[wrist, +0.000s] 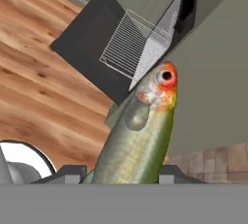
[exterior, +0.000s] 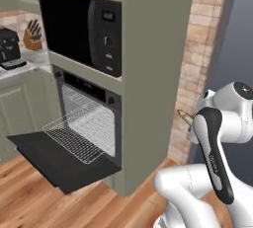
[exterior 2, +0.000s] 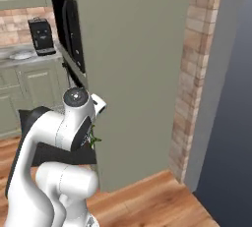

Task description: Place the fish on the bottom rack of the oven, and slide the tray back inside. Close the oven door.

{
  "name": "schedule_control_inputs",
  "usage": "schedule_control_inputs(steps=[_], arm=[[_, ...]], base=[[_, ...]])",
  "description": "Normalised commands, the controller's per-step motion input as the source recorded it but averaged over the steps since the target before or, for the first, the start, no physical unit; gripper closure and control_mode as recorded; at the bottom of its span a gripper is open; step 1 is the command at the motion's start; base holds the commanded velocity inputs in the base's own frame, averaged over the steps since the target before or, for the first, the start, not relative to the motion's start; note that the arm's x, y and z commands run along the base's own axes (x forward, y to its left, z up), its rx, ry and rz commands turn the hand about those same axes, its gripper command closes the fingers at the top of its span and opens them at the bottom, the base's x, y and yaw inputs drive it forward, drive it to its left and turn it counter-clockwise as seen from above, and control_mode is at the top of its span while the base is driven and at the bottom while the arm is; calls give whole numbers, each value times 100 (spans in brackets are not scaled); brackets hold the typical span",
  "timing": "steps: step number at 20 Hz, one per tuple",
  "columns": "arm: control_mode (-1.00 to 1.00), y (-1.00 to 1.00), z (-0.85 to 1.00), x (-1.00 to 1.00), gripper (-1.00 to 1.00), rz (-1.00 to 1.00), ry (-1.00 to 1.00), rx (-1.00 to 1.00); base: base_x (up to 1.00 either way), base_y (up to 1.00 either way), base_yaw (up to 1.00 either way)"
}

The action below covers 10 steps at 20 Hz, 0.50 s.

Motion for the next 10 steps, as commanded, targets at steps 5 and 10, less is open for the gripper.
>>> schedule_control_inputs(steps=[5, 10], arm=[[100, 0, 0, 0, 100, 0, 0, 0], [100, 0, 0, 0, 100, 0, 0, 0]], base=[[0, 17, 45], [0, 22, 42]])
